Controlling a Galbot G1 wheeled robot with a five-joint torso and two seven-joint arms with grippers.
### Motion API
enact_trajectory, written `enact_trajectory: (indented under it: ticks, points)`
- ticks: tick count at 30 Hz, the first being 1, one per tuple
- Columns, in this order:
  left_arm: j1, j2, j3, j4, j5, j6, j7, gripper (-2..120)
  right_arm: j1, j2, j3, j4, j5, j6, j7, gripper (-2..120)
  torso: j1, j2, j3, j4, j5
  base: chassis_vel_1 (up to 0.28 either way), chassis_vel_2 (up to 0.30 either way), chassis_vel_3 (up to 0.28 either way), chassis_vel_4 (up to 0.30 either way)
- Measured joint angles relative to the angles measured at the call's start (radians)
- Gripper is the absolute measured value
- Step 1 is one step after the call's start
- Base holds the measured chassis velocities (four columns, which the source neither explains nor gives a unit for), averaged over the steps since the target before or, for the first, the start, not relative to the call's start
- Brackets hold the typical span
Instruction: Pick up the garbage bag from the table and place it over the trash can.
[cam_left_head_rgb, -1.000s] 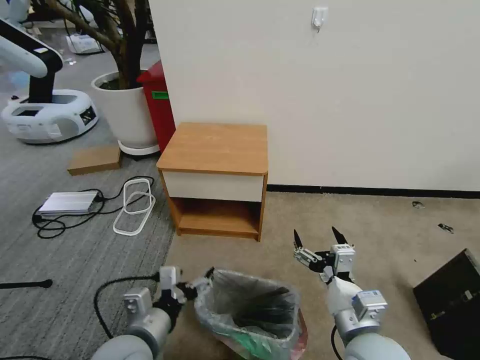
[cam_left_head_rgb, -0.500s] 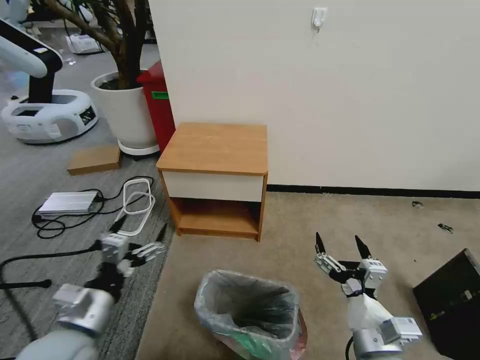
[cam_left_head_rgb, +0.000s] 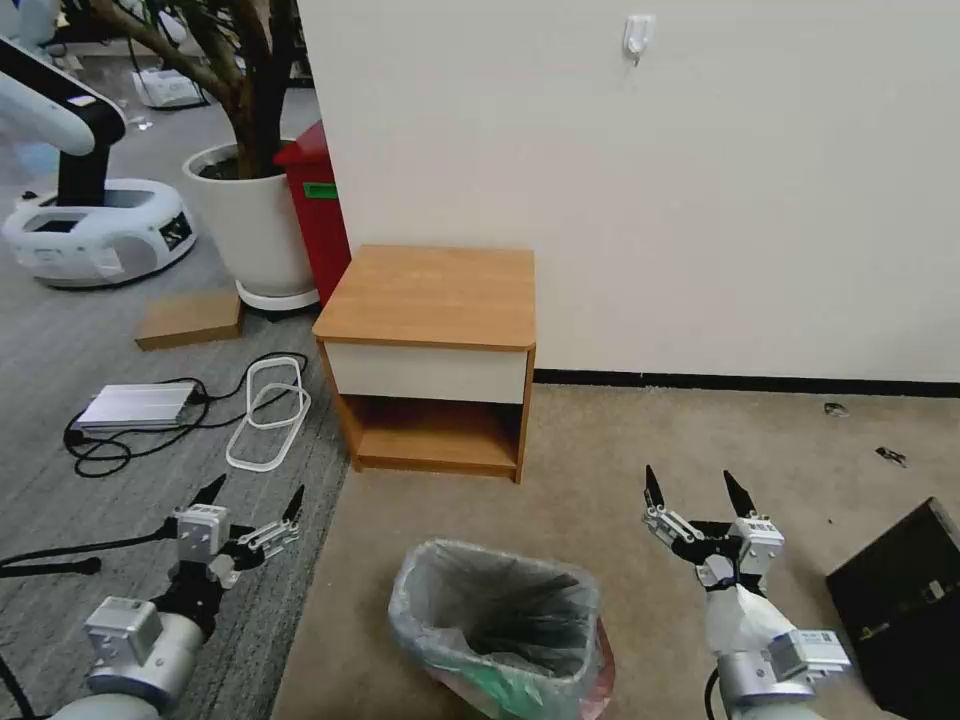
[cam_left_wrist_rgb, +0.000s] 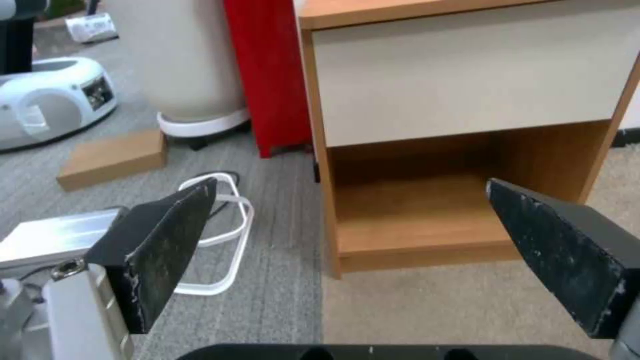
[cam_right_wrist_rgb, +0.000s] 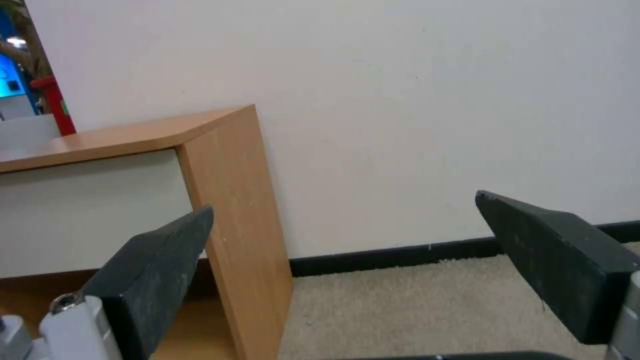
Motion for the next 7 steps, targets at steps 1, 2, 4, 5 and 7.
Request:
enact_trajectory:
  ticks: [1,2,4,5,7]
  points:
    - [0.0,0.0,0.0,0.0,0.0,0.0,0.0,100,0.0,0.0,0.0,0.0,0.0,0.0,0.0,100,0.0,0.0,0.0,0.0,0.0,0.0,0.0,0.0,0.0]
    - [0.0,0.0,0.0,0.0,0.0,0.0,0.0,100,0.0,0.0,0.0,0.0,0.0,0.0,0.0,100,0.0,0.0,0.0,0.0,0.0,0.0,0.0,0.0,0.0]
    - [0.0,0.0,0.001,0.0,-0.001,0.001,-0.001,100,0.0,0.0,0.0,0.0,0.0,-0.001,0.0,100,0.0,0.0,0.0,0.0,0.0,0.0,0.0,0.0,0.0]
    - [-0.001,0.0,0.001,0.0,-0.001,0.001,-0.001,100,0.0,0.0,0.0,0.0,0.0,-0.001,0.0,100,0.0,0.0,0.0,0.0,0.0,0.0,0.0,0.0,0.0]
    - [-0.001,0.0,0.002,0.0,-0.001,0.001,-0.001,100,0.0,0.0,-0.001,0.0,0.0,-0.001,0.001,100,0.0,0.0,0.0,0.0,0.0,0.0,0.0,0.0,0.0]
